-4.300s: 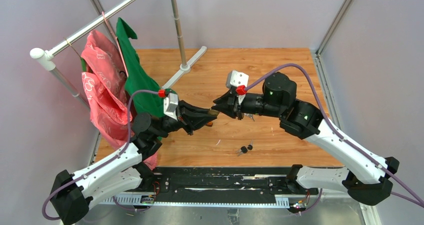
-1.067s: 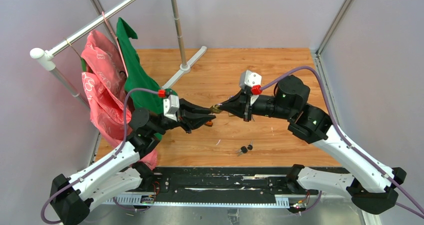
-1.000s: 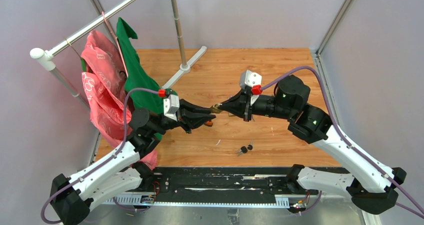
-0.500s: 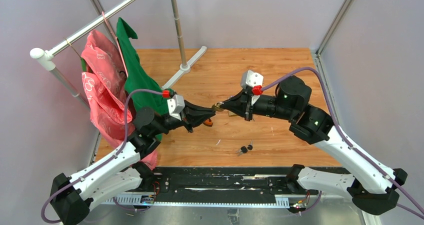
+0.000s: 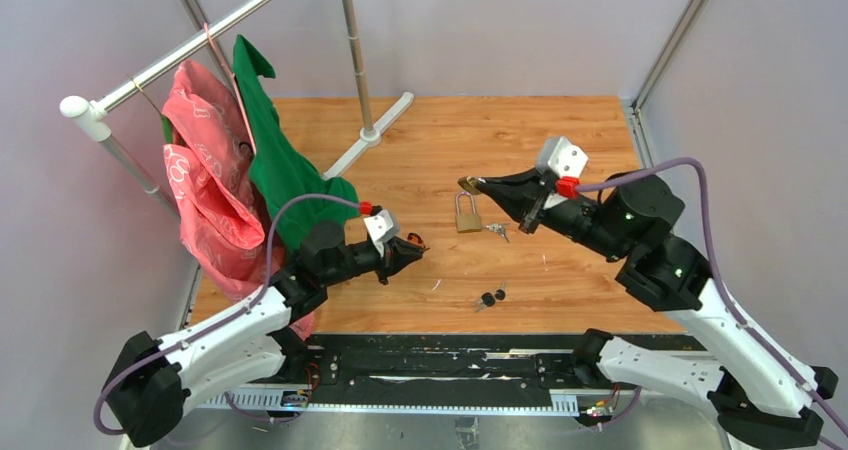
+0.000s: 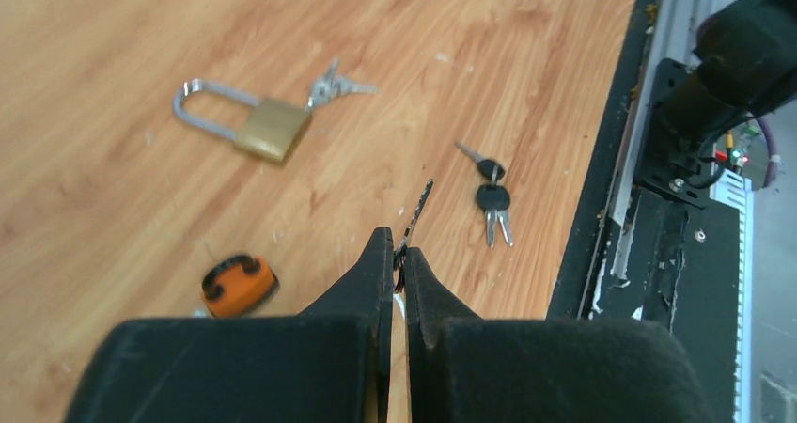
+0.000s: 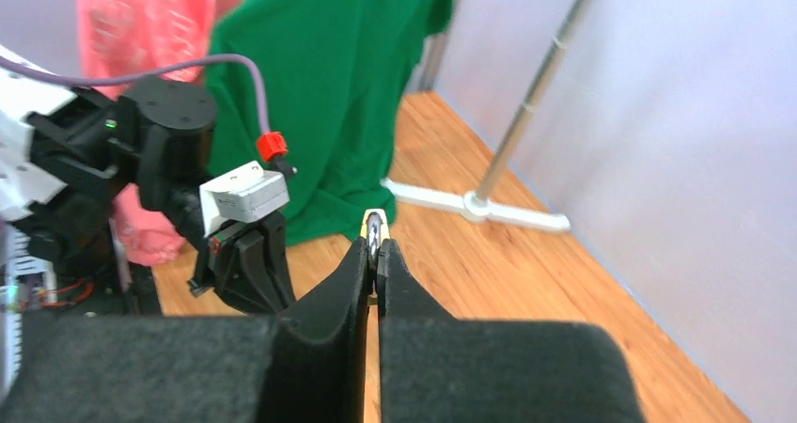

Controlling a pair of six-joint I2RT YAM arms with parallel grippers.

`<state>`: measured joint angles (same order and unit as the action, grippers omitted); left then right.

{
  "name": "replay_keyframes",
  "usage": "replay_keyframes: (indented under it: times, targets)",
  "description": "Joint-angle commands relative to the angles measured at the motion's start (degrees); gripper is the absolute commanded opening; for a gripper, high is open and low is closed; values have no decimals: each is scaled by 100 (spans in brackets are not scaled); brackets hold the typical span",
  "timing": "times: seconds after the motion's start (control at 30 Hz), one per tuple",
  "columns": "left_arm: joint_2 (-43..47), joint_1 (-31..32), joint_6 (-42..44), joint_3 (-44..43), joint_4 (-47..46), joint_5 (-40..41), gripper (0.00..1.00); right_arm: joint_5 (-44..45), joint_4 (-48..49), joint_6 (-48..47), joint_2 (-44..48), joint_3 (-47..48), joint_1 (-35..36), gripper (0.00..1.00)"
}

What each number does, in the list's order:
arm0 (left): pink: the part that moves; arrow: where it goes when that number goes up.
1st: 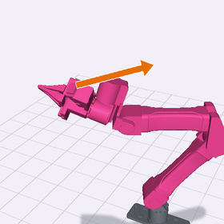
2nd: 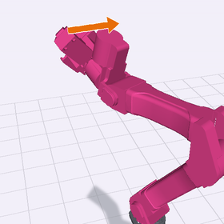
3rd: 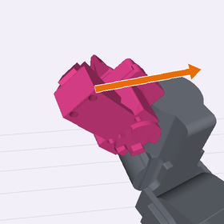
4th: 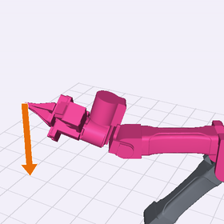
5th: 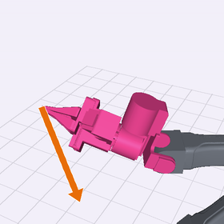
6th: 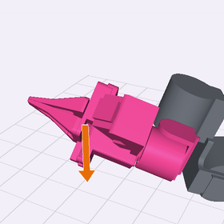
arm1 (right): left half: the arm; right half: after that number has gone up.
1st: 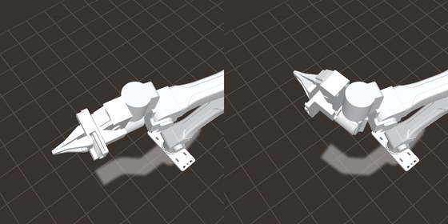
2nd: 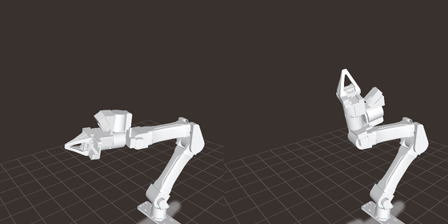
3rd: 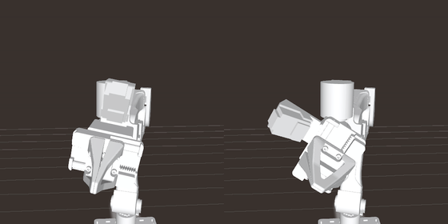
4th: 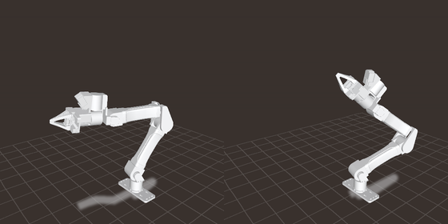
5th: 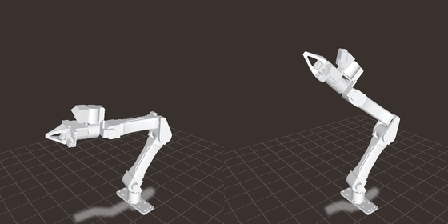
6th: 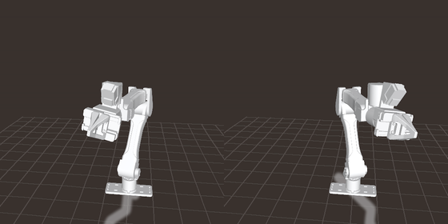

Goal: Lock with the key
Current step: Place the key at the center of the board, then place the lock at the center of the board.

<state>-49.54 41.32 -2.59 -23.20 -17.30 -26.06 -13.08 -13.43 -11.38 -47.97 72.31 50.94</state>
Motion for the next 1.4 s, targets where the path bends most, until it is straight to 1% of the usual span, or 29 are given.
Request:
replay_keyframes:
  times: [0.0,0.07,0.17,0.27,0.37,0.47,0.5,0.53,0.63,0.67,0.7,0.77,0.8,0.87,0.93,1.0,1.07,1.17,1.3,1.37]
  targets:
    - [-493,-19,-1376,259,518,934,0,1243,-302,180,-401,-334,-64,0]
    - [-668,62,-1977,550,478,823,0,1650,-462,328,-687,-552,-97,0]
    - [-930,259,-2055,742,427,1095,0,1653,-485,548,-1008,-968,-157,0]
    - [-1405,262,-2108,747,569,1569,0,1426,-347,764,-1210,-1345,-172,0]
    - [-1787,262,-2307,861,556,1750,0,981,-282,973,-1406,-1621,-170,0]
    - [-1937,262,-2295,844,518,1908,0,545,-156,1306,-1604,-1910,-178,0]
    - [-1944,270,-2305,847,513,1935,2,425,-113,1392,-1636,-2000,-173,0]
    - [-1930,279,-2319,860,521,1979,9,339,-63,1475,-1657,-2081,-172,0]
    - [-1845,284,-2405,872,700,2266,50,98,204,1790,-1725,-2349,-171,0]
    - [-1803,288,-2469,842,860,2431,61,8,269,1907,-1773,-2406,-172,0]
    - [-1748,289,-2517,781,1030,2556,69,-64,306,2028,-1827,-2441,-165,0]
    - [-1560,289,-2582,660,1412,2595,80,-108,327,2299,-1920,-2486,-157,0]
    - [-1422,293,-2612,591,1633,2590,87,-133,379,2453,-1959,-2516,-155,0]
    - [-1153,298,-2750,417,2136,2584,97,-253,623,2745,-2035,-2621,-154,0]
    - [-871,298,-2869,222,2586,2668,100,-436,1006,3159,-2188,-2782,-146,0]
    - [-561,298,-2905,9,2974,2831,100,-559,1278,3517,-2408,-2905,-137,0]
    - [-212,298,-2829,-163,3265,2755,99,-687,1675,3799,-2626,-3051,-137,0]
    - [229,300,-2766,-172,3410,2642,98,-782,1989,4065,-2938,-3189,-145,0]
    - [740,298,-3045,115,3319,2949,98,-1076,2393,4292,-3453,-3253,-150,0]
    - [941,286,-3068,231,3154,2950,98,-1238,2612,4426,-3674,-3320,-198,0]
